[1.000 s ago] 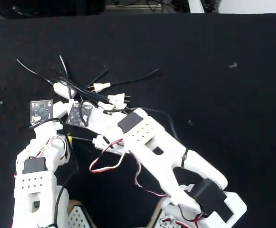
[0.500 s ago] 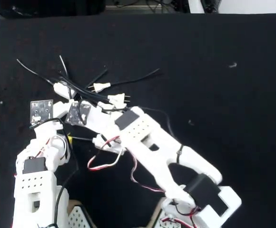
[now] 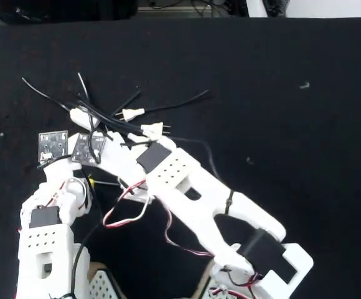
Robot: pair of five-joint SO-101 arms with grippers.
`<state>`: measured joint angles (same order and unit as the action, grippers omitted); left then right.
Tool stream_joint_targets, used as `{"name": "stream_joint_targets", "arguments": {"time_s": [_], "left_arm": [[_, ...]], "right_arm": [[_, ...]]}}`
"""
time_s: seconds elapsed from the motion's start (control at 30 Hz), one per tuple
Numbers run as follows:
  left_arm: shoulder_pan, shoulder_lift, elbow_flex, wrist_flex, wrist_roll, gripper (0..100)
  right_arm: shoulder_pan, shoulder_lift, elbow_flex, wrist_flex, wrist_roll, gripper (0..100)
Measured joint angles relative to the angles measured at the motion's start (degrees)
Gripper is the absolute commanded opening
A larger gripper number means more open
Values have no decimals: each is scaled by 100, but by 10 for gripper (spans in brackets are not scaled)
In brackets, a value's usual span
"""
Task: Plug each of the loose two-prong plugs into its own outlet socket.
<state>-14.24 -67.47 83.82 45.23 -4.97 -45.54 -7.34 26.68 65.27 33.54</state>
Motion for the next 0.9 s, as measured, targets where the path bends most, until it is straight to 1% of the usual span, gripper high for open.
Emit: {"name": "stream_joint_targets", "arguments": {"time_s": [0.13, 0.2, 0.3, 0.33, 0.4, 0.47, 0.53, 0.63, 0.8, 0.83, 0.9], "left_arm": [[-281, 0, 0, 0, -18, 180], [-404, 0, 0, 0, -18, 180], [-448, 0, 0, 0, -18, 180], [-457, 0, 0, 0, -18, 180], [-545, 0, 0, 0, -18, 180], [-721, 0, 0, 0, -18, 180], [-1002, 0, 0, 0, -18, 180], [-1292, 0, 0, 0, -18, 180], [-1389, 0, 0, 0, -18, 180], [-1389, 0, 0, 0, -18, 180], [-1389, 0, 0, 0, -18, 180]], "right_arm": [[9, 53, 0, 0, 0, 195], [123, 53, 0, 0, 9, 195], [158, 105, 0, 0, 0, 196], [97, 158, 0, 0, 0, 204], [-44, 343, 0, 0, 0, 252], [-114, 598, 0, -149, 9, 292], [-70, 879, 0, -343, 0, 303], [-88, 1301, 0, -589, 0, 303], [-70, 1662, -229, -677, 0, 300], [-88, 1723, -273, -677, 44, 284], [-88, 1846, -343, -677, 158, 207]]}}
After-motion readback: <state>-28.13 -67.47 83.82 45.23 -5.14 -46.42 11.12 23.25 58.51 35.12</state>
